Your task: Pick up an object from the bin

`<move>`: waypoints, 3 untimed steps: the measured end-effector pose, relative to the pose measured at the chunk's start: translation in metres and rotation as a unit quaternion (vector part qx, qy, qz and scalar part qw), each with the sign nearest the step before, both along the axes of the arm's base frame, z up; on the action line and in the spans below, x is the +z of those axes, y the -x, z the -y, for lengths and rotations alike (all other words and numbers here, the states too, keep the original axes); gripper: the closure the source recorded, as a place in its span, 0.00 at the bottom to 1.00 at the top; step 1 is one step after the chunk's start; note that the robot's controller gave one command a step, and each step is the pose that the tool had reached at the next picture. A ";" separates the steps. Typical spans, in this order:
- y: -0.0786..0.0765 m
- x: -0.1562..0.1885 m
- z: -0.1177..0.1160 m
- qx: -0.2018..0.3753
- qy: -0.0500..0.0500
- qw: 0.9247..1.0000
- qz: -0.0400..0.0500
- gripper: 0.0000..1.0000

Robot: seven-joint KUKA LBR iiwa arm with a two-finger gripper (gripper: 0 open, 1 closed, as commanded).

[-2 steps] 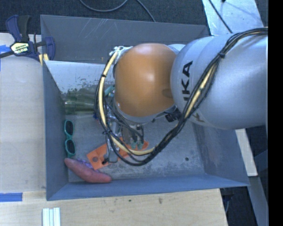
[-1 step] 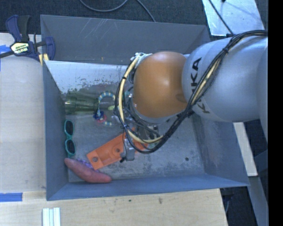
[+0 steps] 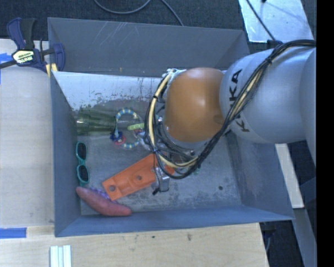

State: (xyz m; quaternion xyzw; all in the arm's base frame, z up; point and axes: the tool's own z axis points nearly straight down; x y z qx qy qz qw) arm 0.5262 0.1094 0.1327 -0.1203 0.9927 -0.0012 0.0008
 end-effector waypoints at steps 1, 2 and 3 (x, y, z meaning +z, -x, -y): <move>-0.008 -0.027 -0.006 0.067 -0.002 0.998 0.005 0.00; 0.008 -0.061 0.016 -0.152 -0.002 0.988 0.003 1.00; 0.008 -0.061 0.016 -0.152 -0.002 0.988 0.003 1.00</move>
Offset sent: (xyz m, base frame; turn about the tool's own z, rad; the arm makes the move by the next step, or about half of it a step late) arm -0.0102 -0.0166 -0.0627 0.3053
